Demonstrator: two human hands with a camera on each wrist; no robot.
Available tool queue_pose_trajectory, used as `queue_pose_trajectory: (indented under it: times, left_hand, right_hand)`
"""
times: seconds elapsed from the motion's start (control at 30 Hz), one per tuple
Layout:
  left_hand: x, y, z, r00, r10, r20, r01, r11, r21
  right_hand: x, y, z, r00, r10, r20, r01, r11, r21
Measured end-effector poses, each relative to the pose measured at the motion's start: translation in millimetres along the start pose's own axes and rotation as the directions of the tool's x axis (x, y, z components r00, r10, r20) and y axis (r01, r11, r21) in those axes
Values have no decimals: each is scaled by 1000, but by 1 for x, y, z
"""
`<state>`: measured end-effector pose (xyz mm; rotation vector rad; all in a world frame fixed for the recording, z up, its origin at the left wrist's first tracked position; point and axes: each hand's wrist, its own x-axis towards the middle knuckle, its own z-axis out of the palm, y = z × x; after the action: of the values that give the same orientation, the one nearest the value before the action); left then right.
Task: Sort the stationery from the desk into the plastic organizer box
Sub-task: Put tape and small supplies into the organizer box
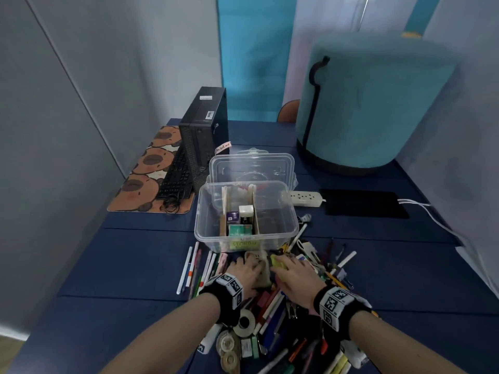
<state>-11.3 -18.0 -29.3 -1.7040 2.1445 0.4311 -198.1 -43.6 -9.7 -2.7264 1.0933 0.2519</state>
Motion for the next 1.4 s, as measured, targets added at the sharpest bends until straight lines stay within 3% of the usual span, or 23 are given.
queue_pose_trajectory:
  times: [0.1,0.23,0.4,0.63,0.87,1.0,1.1,1.23,1.33,1.4]
  left_hand:
    - [9,5,-7,999,-41,-9,41,999,-6]
    - [7,12,-14,1000,-4,28,6,999,-49]
    - [-3,16,-32,997,53,62,-53,999,5]
    - [24,14,-25,987,72,146,-84,993,82]
    - [-2,11,-37,977,170,127,-188,971,150]
    - [-18,7,-47,972,225,70,-230,970,80]
    - [-31,-1,-55,981,192,6,-192,980,48]
    - [-40,-13,-64,986,143,-91,-155,977,-145]
    - [-56,-18,-92,957,161,-241,-219,947,-234]
    - [-61,-24,-111,914,154,-375,-278,911,-304]
  right_hand:
    - [1,-1,0,999,42,0,-42,999,32]
    - [8,2,-2,1000,29,-4,-28,996,80]
    - [11,7,-8,999,35,29,-39,989,143]
    - [9,7,-11,995,71,69,-84,975,205]
    - [7,8,-9,993,96,71,-109,972,210]
    - [5,9,-9,993,102,54,-113,960,255]
    - [3,9,-10,991,123,46,-132,928,349]
    - [8,5,-20,978,175,-109,-96,855,509]
    - [17,-6,-46,968,139,-209,33,756,653]
    - [25,-10,-66,969,98,-226,77,752,654]
